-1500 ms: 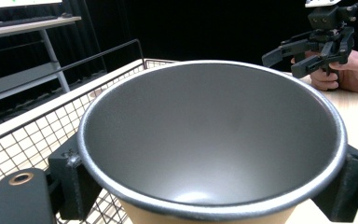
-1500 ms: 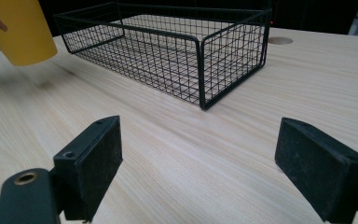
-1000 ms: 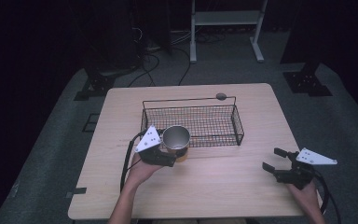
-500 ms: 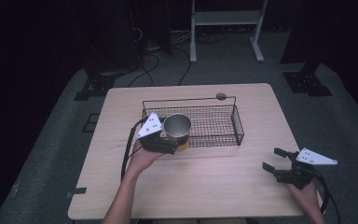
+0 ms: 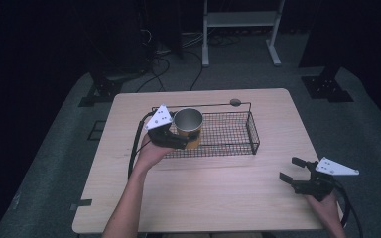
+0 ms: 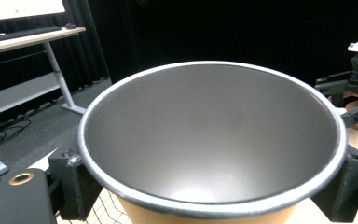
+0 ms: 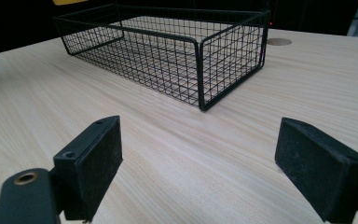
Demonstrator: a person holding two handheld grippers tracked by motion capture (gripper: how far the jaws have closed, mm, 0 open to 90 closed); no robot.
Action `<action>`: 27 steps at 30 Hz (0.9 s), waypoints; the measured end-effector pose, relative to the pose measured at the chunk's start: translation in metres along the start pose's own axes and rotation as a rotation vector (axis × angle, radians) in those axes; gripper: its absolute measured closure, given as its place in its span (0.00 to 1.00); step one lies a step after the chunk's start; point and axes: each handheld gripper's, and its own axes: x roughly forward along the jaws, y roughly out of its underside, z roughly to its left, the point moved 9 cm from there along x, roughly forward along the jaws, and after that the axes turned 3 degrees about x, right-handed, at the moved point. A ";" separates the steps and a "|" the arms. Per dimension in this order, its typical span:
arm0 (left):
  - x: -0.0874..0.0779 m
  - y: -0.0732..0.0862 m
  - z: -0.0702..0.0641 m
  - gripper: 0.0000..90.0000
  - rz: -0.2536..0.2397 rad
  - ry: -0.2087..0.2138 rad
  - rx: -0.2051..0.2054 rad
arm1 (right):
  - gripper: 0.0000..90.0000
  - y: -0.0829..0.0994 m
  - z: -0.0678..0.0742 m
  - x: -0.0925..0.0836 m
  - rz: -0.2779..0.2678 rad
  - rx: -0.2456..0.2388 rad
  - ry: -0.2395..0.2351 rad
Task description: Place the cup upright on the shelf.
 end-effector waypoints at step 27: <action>0.049 0.009 0.038 0.14 0.055 0.053 -0.033 | 0.15 0.000 0.000 0.000 -0.002 -0.004 -0.005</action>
